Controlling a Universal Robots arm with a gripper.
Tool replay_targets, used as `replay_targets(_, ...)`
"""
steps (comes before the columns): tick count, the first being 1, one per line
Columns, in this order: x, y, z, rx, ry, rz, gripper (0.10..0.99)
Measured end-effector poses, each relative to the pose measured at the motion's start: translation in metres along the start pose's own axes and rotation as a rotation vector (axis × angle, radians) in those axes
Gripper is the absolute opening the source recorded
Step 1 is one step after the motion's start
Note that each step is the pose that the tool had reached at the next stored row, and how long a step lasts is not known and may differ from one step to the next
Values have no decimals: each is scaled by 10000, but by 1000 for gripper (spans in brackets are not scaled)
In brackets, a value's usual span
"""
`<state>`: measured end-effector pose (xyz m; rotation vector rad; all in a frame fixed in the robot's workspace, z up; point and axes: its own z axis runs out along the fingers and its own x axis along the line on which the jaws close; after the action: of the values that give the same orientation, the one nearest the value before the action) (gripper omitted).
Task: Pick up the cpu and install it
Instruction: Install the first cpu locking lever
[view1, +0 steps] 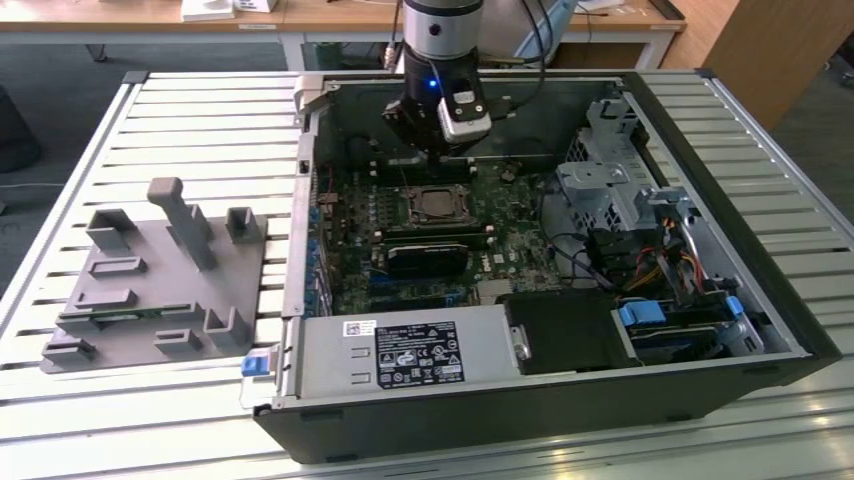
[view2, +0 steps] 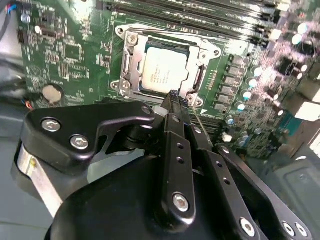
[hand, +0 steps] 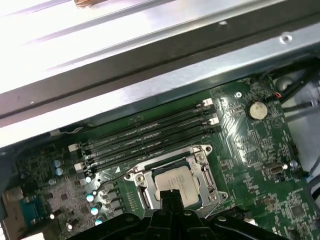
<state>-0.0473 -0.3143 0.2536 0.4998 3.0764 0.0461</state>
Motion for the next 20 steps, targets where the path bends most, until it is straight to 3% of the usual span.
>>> replay_targets(20, 1, -1, 36, -69, 118, -3547, 106)
